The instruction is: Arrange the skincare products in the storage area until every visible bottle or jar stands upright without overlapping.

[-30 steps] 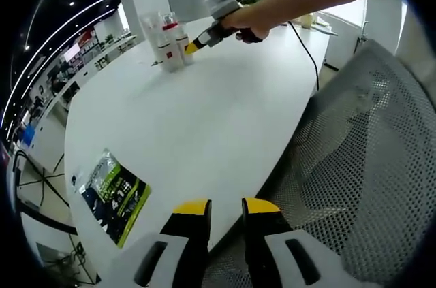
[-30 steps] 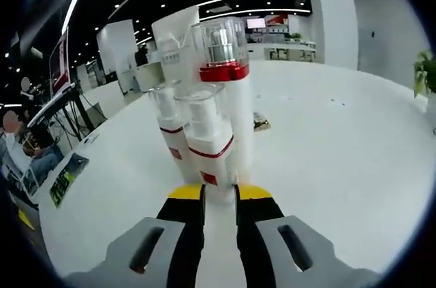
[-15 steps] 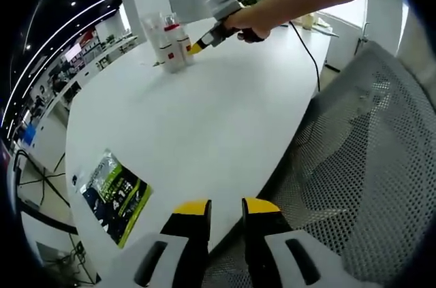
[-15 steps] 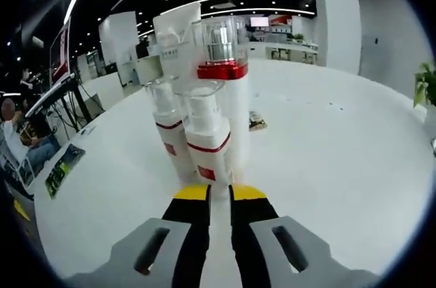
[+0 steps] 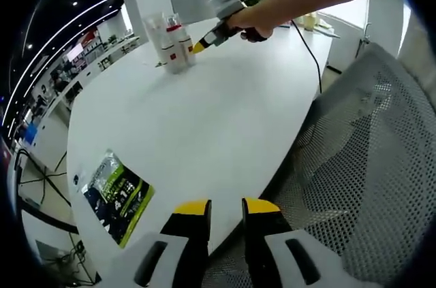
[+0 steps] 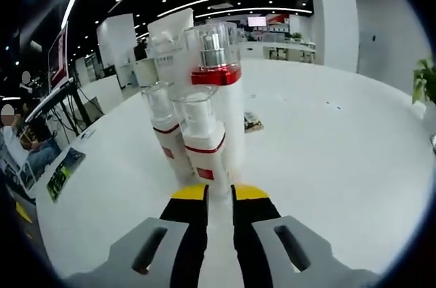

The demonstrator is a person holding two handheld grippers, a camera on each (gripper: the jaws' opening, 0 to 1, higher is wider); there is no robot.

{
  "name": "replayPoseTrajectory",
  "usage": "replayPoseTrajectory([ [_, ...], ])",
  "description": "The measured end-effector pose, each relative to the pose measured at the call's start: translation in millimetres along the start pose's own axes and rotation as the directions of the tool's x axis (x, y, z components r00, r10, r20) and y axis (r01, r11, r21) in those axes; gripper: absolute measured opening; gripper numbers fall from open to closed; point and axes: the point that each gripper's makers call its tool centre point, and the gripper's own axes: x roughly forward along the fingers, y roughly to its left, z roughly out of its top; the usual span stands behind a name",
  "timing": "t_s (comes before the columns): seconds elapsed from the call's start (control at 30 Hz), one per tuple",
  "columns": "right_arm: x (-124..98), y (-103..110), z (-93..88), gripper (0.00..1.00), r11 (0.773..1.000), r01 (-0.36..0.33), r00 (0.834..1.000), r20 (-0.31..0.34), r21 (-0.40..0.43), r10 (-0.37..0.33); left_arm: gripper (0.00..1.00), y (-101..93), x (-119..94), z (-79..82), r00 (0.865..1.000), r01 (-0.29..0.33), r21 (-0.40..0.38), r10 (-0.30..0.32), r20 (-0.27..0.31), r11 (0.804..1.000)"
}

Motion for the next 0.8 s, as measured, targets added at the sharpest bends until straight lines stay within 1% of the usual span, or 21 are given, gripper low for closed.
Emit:
replayPoseTrajectory([
  [0.1, -8.5, 2.5, -2.6, 0.12, 1.0, 0.001, 1.0, 0.011, 0.022, -0.002, 0.18, 0.2, 0.1, 0.5, 1.0, 0.0, -0.002, 0.0, 0.003, 1.0],
  [0.17, -17.5, 7.3, -3.1, 0.12, 0.998, -0.001, 1.0, 0.029, 0.057, -0.001, 0.18, 0.1, 0.1, 0.8, 1.0, 0.001, -0.003, -0.001, 0.005, 1.0],
  [0.2, -21.1, 10.5, -1.7, 0.13, 0.998, -0.008, 0.999, 0.048, 0.065, 0.005, 0.18, -0.2, 0.1, 0.9, 1.0, 0.003, -0.004, -0.003, 0.005, 1.0],
  [0.23, -28.1, 18.4, 1.1, 0.13, 0.997, -0.027, 0.997, 0.08, 0.077, 0.021, 0.18, -0.6, 0.2, 1.1, 1.0, 0.01, -0.021, -0.01, 0.007, 1.0],
  [0.27, -33.6, 23.3, 2.8, 0.13, 0.996, -0.035, 0.995, 0.099, 0.078, 0.027, 0.18, -0.6, 0.0, 2.3, 1.0, 0.02, -0.042, -0.019, 0.013, 0.999],
  [0.3, -39.8, 28.8, 4.8, 0.13, 0.995, -0.043, 0.992, 0.121, 0.086, 0.032, 0.18, -0.5, -0.1, 2.7, 1.0, 0.022, -0.048, -0.021, 0.015, 0.999],
  [0.37, -59.2, 47.5, 12.1, 0.14, 0.988, -0.084, 0.982, 0.182, 0.132, 0.059, 0.18, -0.9, -0.6, 4.2, 0.999, 0.027, -0.058, -0.026, 0.023, 0.998],
  [0.4, -66.7, 55.5, 14.9, 0.16, 0.985, -0.101, 0.977, 0.199, 0.141, 0.072, 0.18, -1.5, -0.7, 4.5, 0.999, 0.031, -0.063, -0.029, 0.025, 0.998],
  [0.47, -88.5, 73.7, 26.7, 0.19, 0.979, -0.139, 0.96, 0.263, 0.147, 0.097, 0.18, -3.6, -0.5, 5.4, 0.999, 0.041, -0.067, -0.039, 0.031, 0.997],
  [0.5, -102.8, 88.8, 34.1, 0.24, 0.966, -0.189, 0.945, 0.301, 0.175, 0.13, 0.18, -4.9, -0.7, 6.9, 0.998, 0.049, -0.065, -0.046, 0.038, 0.997],
  [0.53, -111.0, 96.1, 36.9, 0.3, 0.967, -0.197, 0.94, 0.313, 0.16, 0.139, 0.18, -5.9, -1.3, 8.7, 0.997, 0.059, -0.071, -0.055, 0.047, 0.996],
  [0.57, -120.8, 100.9, 37.4, 0.37, 0.97, -0.187, 0.936, 0.326, 0.152, 0.13, 0.18, -7.6, -2.5, 12.1, 0.995, 0.077, -0.116, -0.07, 0.068, 0.99],
  [0.6, -124.6, 104.6, 38.7, 0.44, 0.969, -0.195, 0.931, 0.338, 0.149, 0.135, 0.18, -6.3, -3.8, 14.6, 0.994, 0.08, -0.134, -0.069, 0.081, 0.988],
  [0.67, -143.1, 129.3, 40.6, 0.45, 0.951, -0.274, 0.907, 0.368, 0.146, 0.205, 0.18, -1.8, -6.9, 19.6, 0.993, 0.072, -0.13, -0.059, 0.107, 0.989],
  [0.7, -153.3, 142.2, 41.7, 0.47, 0.937, -0.32, 0.888, 0.39, 0.142, 0.244, 0.16, -2.6, -8.2, 22.2, 0.991, 0.082, -0.135, -0.066, 0.119, 0.987],
  [0.73, -159.6, 150.1, 42.3, 0.51, 0.925, -0.349, 0.875, 0.405, 0.148, 0.265, 0.15, -5.8, -8.4, 23.3, 0.989, 0.102, -0.129, -0.086, 0.122, 0.986],
  [0.77, -169.0, 162.4, 42.1, 0.58, 0.906, -0.398, 0.851, 0.425, 0.142, 0.308, 0.15, -16.3, -8.3, 24.2, 0.982, 0.157, -0.127, -0.141, 0.125, 0.979],
  [0.8, -173.7, 171.0, 40.7, 0.69, 0.897, -0.421, 0.842, 0.425, 0.132, 0.333, 0.15, -22.6, -9.1, 24.6, 0.976, 0.192, -0.131, -0.175, 0.127, 0.973],
])
